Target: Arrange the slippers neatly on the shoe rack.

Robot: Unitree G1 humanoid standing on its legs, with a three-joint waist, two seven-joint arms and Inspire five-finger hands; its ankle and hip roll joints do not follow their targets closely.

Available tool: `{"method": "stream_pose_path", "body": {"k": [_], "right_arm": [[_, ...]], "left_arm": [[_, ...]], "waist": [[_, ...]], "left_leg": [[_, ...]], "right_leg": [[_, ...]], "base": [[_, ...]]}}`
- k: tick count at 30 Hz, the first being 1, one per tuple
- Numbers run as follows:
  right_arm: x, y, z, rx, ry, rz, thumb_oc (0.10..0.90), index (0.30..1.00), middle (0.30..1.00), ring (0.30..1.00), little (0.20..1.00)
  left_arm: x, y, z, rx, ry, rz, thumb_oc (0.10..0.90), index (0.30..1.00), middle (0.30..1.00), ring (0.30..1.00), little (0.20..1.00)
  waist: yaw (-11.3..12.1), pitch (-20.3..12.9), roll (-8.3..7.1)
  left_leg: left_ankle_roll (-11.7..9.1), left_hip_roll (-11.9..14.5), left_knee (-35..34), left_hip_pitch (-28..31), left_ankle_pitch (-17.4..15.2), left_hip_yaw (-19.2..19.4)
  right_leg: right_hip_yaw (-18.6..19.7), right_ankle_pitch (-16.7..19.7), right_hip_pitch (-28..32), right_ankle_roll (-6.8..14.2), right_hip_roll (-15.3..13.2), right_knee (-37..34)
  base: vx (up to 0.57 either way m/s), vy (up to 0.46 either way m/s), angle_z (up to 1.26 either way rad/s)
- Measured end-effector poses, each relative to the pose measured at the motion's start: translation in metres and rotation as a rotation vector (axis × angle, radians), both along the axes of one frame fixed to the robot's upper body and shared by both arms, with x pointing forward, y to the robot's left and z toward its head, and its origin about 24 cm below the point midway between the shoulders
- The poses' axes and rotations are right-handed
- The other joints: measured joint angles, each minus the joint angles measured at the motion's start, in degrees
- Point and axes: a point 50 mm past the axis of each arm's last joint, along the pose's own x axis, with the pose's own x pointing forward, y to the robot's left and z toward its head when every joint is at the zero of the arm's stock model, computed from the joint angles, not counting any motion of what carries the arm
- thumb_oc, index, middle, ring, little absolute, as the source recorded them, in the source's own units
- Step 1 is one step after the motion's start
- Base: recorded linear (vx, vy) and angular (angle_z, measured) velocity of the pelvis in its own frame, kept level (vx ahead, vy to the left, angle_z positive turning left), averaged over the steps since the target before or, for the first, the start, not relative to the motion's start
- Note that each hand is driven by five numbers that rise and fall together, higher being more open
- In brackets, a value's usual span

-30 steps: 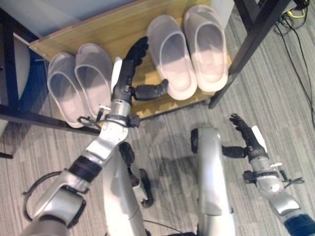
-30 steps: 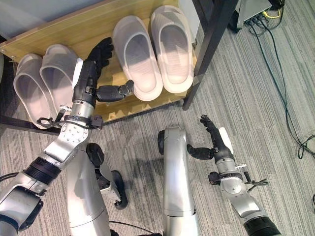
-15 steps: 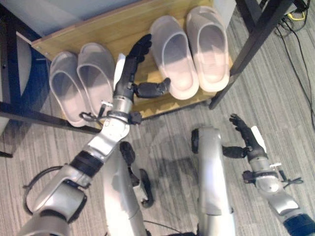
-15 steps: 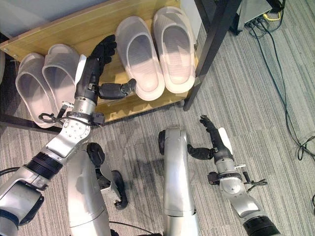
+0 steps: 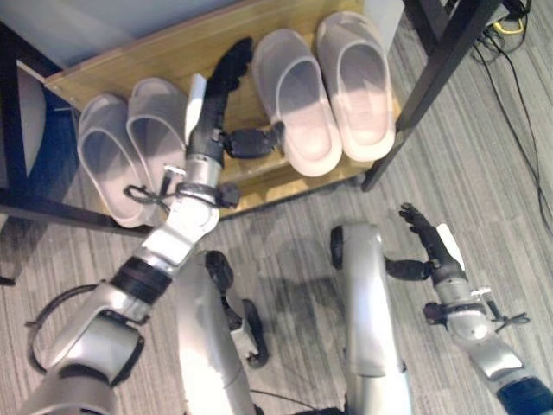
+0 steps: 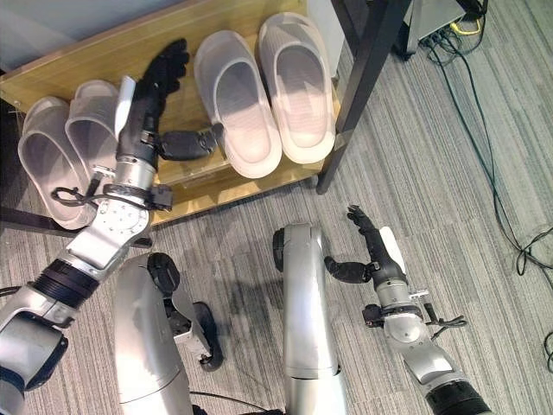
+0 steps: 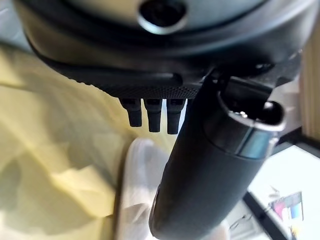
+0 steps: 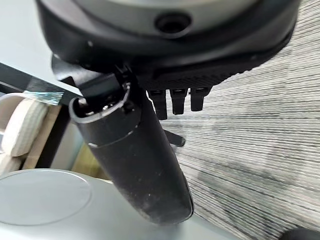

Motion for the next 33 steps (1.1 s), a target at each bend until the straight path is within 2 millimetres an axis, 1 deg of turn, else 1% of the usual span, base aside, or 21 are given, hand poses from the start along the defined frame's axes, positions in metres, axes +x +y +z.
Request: {"method": "stream_pose_path", "body": {"k": [2, 5, 8, 9, 11, 13, 15, 16, 18, 19, 21, 22, 23, 24, 26, 27, 29, 30, 31, 32, 33], "right_arm": [[0.0, -0.001, 0.001, -0.014, -0.008, -0.004, 0.8, 0.9, 0.9, 0.9, 0.9], [-0.003, -0.005, 0.0, -0.004, -0.014, -0.037, 0.8, 0.9, 0.9, 0.9, 0.9], [-0.003, -0.009, 0.002, -0.004, -0.021, -0.053, 0.8, 0.9, 0.9, 0.9, 0.9], [0.002, -0.008, 0.005, -0.005, -0.026, -0.058, 0.8, 0.9, 0.9, 0.9, 0.9], [0.006, -0.007, 0.01, -0.006, -0.046, -0.056, 0.8, 0.9, 0.9, 0.9, 0.9], [0.011, -0.008, 0.017, -0.008, -0.07, -0.06, 0.8, 0.9, 0.9, 0.9, 0.9], [0.015, -0.01, 0.021, -0.001, -0.081, -0.086, 0.8, 0.9, 0.9, 0.9, 0.9], [0.015, -0.011, 0.023, -0.018, -0.087, -0.086, 0.8, 0.9, 0.9, 0.9, 0.9], [0.014, -0.016, 0.024, -0.044, -0.082, -0.108, 0.8, 0.9, 0.9, 0.9, 0.9], [0.014, -0.021, 0.024, -0.052, -0.065, -0.129, 0.8, 0.9, 0.9, 0.9, 0.9], [0.012, -0.017, 0.019, -0.022, -0.061, -0.117, 0.8, 0.9, 0.9, 0.9, 0.9], [0.01, -0.008, 0.021, 0.01, -0.101, -0.083, 0.8, 0.9, 0.9, 0.9, 0.9], [0.01, -0.006, 0.021, 0.019, -0.109, -0.074, 0.8, 0.9, 0.9, 0.9, 0.9], [0.009, 0.007, 0.019, 0.049, -0.129, -0.026, 0.8, 0.9, 0.9, 0.9, 0.9], [0.019, 0.021, 0.033, 0.077, -0.2, 0.04, 0.8, 0.9, 0.9, 0.9, 0.9], [0.021, 0.027, 0.034, 0.087, -0.201, 0.061, 0.8, 0.9, 0.9, 0.9, 0.9], [0.021, 0.035, 0.026, 0.105, -0.172, 0.089, 0.8, 0.9, 0.9, 0.9, 0.9], [0.021, 0.04, 0.011, 0.121, -0.106, 0.097, 0.8, 0.9, 0.9, 0.9, 0.9], [0.019, 0.041, 0.001, 0.127, -0.064, 0.096, 0.8, 0.9, 0.9, 0.9, 0.9], [0.013, 0.044, -0.019, 0.135, 0.018, 0.095, 0.8, 0.9, 0.9, 0.9, 0.9], [0.009, 0.044, -0.03, 0.139, 0.066, 0.089, 0.8, 0.9, 0.9, 0.9, 0.9]], "left_arm": [[-0.013, 0.002, 0.004, -0.016, -0.05, -0.013, 0.8, 0.9, 0.9, 0.9, 0.9], [-0.034, -0.006, 0.002, -0.01, -0.1, -0.075, 0.8, 0.9, 0.9, 0.9, 0.9], [-0.041, -0.011, -0.003, -0.01, -0.108, -0.106, 0.8, 0.9, 0.9, 0.9, 0.9], [-0.041, -0.011, -0.004, -0.025, -0.106, -0.109, 0.8, 0.9, 0.9, 0.9, 0.9], [-0.041, -0.009, -0.002, -0.043, -0.112, -0.112, 0.8, 0.9, 0.9, 0.9, 0.9], [-0.043, -0.007, 0.001, -0.051, -0.123, -0.117, 0.8, 0.9, 0.9, 0.9, 0.9], [-0.045, -0.003, -0.005, -0.091, -0.107, -0.118, 0.8, 0.9, 0.9, 0.9, 0.9], [-0.047, -0.001, -0.01, -0.105, -0.094, -0.113, 0.8, 0.9, 0.9, 0.9, 0.9], [-0.048, 0.003, -0.019, -0.134, -0.059, -0.114, 0.8, 0.9, 0.9, 0.9, 0.9], [-0.05, 0.006, -0.035, -0.169, -0.003, -0.11, 0.8, 0.9, 0.9, 0.9, 0.9], [-0.051, 0.008, -0.063, -0.189, 0.1, -0.1, 0.8, 0.9, 0.9, 0.9, 0.9], [-0.054, 0.008, -0.084, -0.175, 0.182, -0.107, 0.8, 0.9, 0.9, 0.9, 0.9], [-0.054, 0.007, -0.089, -0.168, 0.199, -0.111, 0.8, 0.9, 0.9, 0.9, 0.9], [-0.056, 0.005, -0.115, -0.151, 0.3, -0.119, 0.8, 0.9, 0.9, 0.9, 0.9], [-0.053, -0.005, -0.138, -0.115, 0.402, -0.165, 0.8, 0.9, 0.9, 0.9, 0.9], [-0.052, -0.01, -0.148, -0.114, 0.443, -0.177, 0.8, 0.9, 0.9, 0.9, 0.9], [-0.055, -0.016, -0.171, -0.105, 0.534, -0.193, 0.8, 0.9, 0.9, 0.9, 0.9], [-0.059, -0.016, -0.192, -0.096, 0.623, -0.178, 0.8, 0.9, 0.9, 0.9, 0.9], [-0.062, -0.014, -0.203, -0.078, 0.664, -0.164, 0.8, 0.9, 0.9, 0.9, 0.9], [-0.074, -0.008, -0.227, -0.079, 0.756, -0.127, 0.8, 0.9, 0.9, 0.9, 0.9], [-0.08, -0.006, -0.239, -0.076, 0.802, -0.108, 0.8, 0.9, 0.9, 0.9, 0.9]], "waist": [[0.16, 0.0, -0.02], [1.82, -0.05, -0.03], [2.66, -0.08, 0.0], [3.15, -0.12, 0.08], [3.62, -0.12, 0.1], [4.74, -0.15, 0.8], [6.06, -0.39, 1.67], [6.21, -0.51, 2.09], [7.67, -0.33, 2.7], [8.37, -0.33, 2.76], [8.38, -1.65, 2.54], [8.49, -2.0, 2.54], [8.55, -2.78, 2.43], [9.03, -8.53, 2.11], [9.44, -9.61, 2.12], [9.36, -9.62, 2.13], [9.41, -9.64, 2.08], [9.44, -9.6, 1.68], [9.41, -9.68, 1.57], [9.41, -9.69, 1.37], [9.52, -9.74, 1.33]], "left_leg": [[-0.2, 0.01, -0.5, 0.07, 0.09, 0.17], [-1.15, -0.12, -2.8, 0.56, 0.54, 0.51], [-1.16, -0.19, -6.88, 0.81, 1.97, 1.72], [-1.36, 0.19, -9.88, 0.81, 2.75, 2.05], [-1.86, -0.08, -15.46, 0.73, 5.33, 1.9], [-2.09, -0.15, -21.77, 0.45, 7.93, 0.53], [-2.78, -0.14, -29.87, 1.2, 11.22, -0.97], [-2.91, -0.56, -35.61, 2.14, 14.57, -1.74], [-3.11, -1.28, -42.44, 4.68, 17.12, -2.8], [-3.69, -1.49, -51.53, 9.17, 20.82, -3.18], [-3.72, -2.15, -61.24, 15.36, 25.68, -3.38], [-3.31, -2.12, -67.16, 20.06, 28.77, -3.51], [-3.6, -2.18, -68.71, 20.89, 29.06, -3.64], [-4.39, -2.61, -75.54, 22.31, 30.75, -3.75], [-4.26, -2.86, -81.55, 25.91, 33.67, -3.8], [-4.33, -2.85, -84.03, 27.38, 35.42, -4.01], [-4.18, -2.78, -89.72, 31.29, 37.64, -4.59], [-4.17, -2.23, -96.1, 36.0, 40.43, -4.54], [-4.49, -2.0, -99.3, 38.66, 42.14, -4.66], [-4.81, -1.65, -105.72, 45.24, 44.36, -4.67], [-4.9, -1.43, -109.28, 49.04, 45.2, -4.7]], "right_leg": [[0.05, -0.23, -0.14, -0.51, -0.11, -0.13], [-0.07, -0.29, -0.02, -0.96, -0.34, -1.59], [-0.34, 0.68, -0.26, -1.73, -0.79, -5.09], [-1.21, 1.68, -0.48, -2.57, -1.03, -8.08], [-3.04, 3.86, -0.1, -2.77, -1.36, -13.55], [-6.12, 6.1, 1.02, -4.88, -2.4, -20.32], [-10.08, 8.5, 3.6, -6.53, -3.51, -29.0], [-12.09, 10.76, 5.56, -6.27, -4.09, -34.79], [-14.87, 12.55, 9.3, -8.25, -5.22, -41.4], [-17.35, 15.55, 14.35, -9.17, -5.7, -50.01], [-18.75, 19.1, 21.02, -8.83, -5.56, -59.2], [-20.21, 21.8, 26.07, -9.26, -5.5, -64.67], [-20.43, 21.97, 26.88, -9.08, -5.43, -66.16], [-20.5, 23.47, 27.71, -8.56, -4.95, -71.98], [-21.29, 26.03, 31.23, -8.42, -4.85, -77.42], [-21.78, 27.45, 32.94, -8.58, -4.73, -79.73], [-23.4, 29.11, 37.36, -8.11, -4.41, -85.39], [-24.44, 31.42, 42.27, -7.52, -3.69, -91.52], [-25.03, 32.77, 45.03, -7.22, -3.29, -94.66], [-26.24, 34.25, 51.57, -7.14, -2.77, -100.39], [-26.8, 35.04, 55.25, -6.88, -2.46, -103.28]], "base": [[-0.04, -0.053, 0.03], [-0.09, -0.019, 0.02], [-0.15, 0.032, -0.05], [-0.22, 0.071, -0.16], [-0.2, 0.087, -0.16], [-0.16, 0.068, -0.11], [-0.15, 0.007, 0.0], [-0.23, -0.042, 0.18], [-0.28, -0.086, 0.17], [-0.23, -0.089, 0.17], [-0.2, -0.088, 0.24], [-0.16, -0.094, 0.14], [-0.13, -0.07, 0.1], [-0.1, -0.083, 0.08], [-0.11, -0.092, 0.07], [-0.11, -0.092, 0.1], [0.0, -0.093, 0.13], [0.13, -0.104, 0.08], [0.16, -0.098, 0.11], [0.21, -0.09, 0.13], [0.2, -0.064, 0.12]]}}
